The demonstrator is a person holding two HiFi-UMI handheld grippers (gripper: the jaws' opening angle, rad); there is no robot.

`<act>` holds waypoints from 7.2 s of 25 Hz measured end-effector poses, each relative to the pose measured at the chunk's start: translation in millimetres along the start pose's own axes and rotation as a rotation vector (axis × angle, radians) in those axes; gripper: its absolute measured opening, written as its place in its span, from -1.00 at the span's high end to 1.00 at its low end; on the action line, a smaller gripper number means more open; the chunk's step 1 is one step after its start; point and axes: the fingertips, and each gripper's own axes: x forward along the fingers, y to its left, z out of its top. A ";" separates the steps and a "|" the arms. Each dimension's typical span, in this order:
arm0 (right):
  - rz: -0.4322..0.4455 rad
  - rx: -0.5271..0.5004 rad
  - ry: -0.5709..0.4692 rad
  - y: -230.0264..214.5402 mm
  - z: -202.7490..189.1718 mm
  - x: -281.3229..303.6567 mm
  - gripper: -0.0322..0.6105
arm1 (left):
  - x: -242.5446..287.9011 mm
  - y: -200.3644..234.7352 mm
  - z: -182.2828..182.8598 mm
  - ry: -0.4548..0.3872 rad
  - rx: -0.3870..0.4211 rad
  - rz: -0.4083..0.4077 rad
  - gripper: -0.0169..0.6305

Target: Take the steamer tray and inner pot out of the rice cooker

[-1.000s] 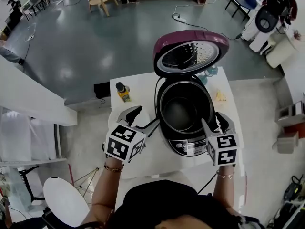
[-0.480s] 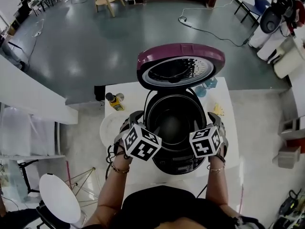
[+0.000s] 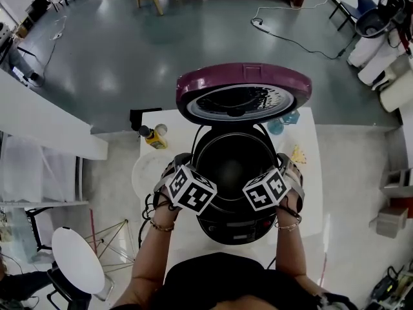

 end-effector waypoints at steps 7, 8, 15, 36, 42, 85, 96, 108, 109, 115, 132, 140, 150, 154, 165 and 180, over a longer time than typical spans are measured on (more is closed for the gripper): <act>0.048 0.063 -0.063 -2.7 4.2 -2.4 0.24 | 0.5 5.1 3.2 -0.017 -0.062 0.001 0.22; 0.042 0.075 -0.080 -4.8 6.0 -5.0 0.26 | 0.0 4.7 3.6 -0.016 -0.060 0.006 0.25; 0.038 0.143 -0.188 -11.2 16.2 -21.7 0.45 | -4.1 5.3 4.5 -0.028 -0.098 -0.004 0.33; 0.172 0.423 -0.428 -27.3 39.1 -59.8 0.79 | -31.7 12.4 15.8 -0.113 -0.186 -0.083 0.70; 0.268 0.500 -0.499 -28.8 41.5 -60.8 0.82 | -34.0 11.2 8.2 -0.126 -0.233 -0.144 0.60; 0.234 0.601 -0.989 -42.9 63.7 -250.9 0.82 | -233.8 -1.7 35.0 -0.551 -0.305 0.031 0.78; 0.197 0.605 -1.046 19.8 79.9 -320.1 0.82 | -306.9 11.0 -22.0 -0.629 -0.270 0.053 0.78; 0.317 0.603 -0.976 154.6 109.2 -336.7 0.82 | -345.9 35.8 -159.3 -0.561 -0.360 0.097 0.79; 0.329 0.606 -0.962 165.7 110.3 -334.8 0.82 | -345.9 37.2 -171.0 -0.551 -0.370 0.099 0.79; 0.395 0.591 -0.856 227.4 111.0 -316.9 0.82 | -331.6 38.1 -237.7 -0.464 -0.456 0.081 0.79; 0.455 0.705 -0.504 315.1 56.3 -196.5 0.81 | -202.3 18.8 -327.2 -0.240 -0.531 -0.091 0.81; 0.431 0.726 -0.445 316.8 53.2 -166.3 0.81 | -166.9 26.4 -326.8 -0.200 -0.534 -0.140 0.81; 0.414 0.760 -0.396 315.6 44.2 -140.7 0.81 | -138.9 26.4 -323.9 -0.171 -0.529 -0.174 0.82; 0.427 0.772 -0.375 317.5 40.7 -128.5 0.81 | -130.6 27.2 -321.9 -0.149 -0.515 -0.175 0.82; 0.407 0.789 -0.362 313.6 38.6 -117.7 0.81 | -117.6 28.6 -318.3 -0.141 -0.518 -0.192 0.82; 0.390 0.789 -0.372 311.9 38.5 -114.5 0.81 | -111.9 34.8 -313.3 -0.193 -0.555 -0.189 0.82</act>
